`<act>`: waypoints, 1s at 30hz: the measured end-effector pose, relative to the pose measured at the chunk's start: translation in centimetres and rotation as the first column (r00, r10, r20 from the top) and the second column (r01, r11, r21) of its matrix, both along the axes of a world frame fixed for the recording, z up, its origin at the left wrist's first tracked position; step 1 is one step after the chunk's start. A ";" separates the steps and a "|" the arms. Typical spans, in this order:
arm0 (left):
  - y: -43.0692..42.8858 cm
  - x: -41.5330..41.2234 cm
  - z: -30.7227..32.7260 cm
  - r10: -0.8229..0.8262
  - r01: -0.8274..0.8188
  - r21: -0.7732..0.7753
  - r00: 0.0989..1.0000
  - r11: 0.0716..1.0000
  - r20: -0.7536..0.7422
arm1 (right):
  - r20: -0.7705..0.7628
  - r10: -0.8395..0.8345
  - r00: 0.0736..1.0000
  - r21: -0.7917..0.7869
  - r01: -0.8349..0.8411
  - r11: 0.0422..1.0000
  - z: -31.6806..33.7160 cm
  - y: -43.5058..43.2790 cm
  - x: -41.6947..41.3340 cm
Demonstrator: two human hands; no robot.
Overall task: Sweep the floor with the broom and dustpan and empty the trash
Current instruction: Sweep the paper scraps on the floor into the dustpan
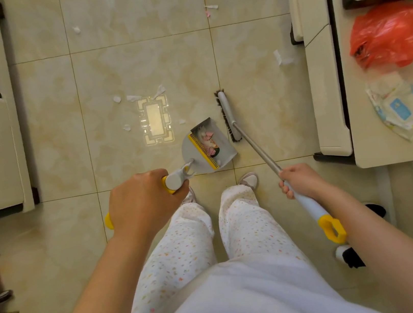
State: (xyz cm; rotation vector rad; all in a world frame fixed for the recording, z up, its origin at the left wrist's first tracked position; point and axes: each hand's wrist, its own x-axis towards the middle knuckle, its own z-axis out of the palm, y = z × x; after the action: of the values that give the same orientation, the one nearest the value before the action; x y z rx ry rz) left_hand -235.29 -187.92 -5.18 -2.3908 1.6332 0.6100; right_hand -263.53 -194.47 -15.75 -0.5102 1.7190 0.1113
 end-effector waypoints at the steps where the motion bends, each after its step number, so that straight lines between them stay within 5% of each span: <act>1: 0.4 0.2 0.1 0.015 -0.015 0.000 1.000 1.000 0.004 | -0.018 0.045 0.999 -0.011 -0.045 0.999 -0.4 -0.1 0.4; 14: 3.4 1.9 -0.6 0.138 -0.138 -0.001 0.990 0.990 0.027 | -0.104 0.667 0.738 0.080 -0.662 0.745 -1.2 1.4 5.7; 30: 5.0 3.9 0.6 0.252 -0.251 -0.039 0.968 0.967 0.017 | -0.241 0.713 0.659 0.050 -0.725 0.687 -0.4 0.0 4.6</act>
State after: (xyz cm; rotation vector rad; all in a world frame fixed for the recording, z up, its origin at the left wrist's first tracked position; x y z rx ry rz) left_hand -231.35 -182.90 -4.60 -2.6455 1.3533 0.5960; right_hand -258.91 -194.47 -16.13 -1.2544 1.6562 0.7368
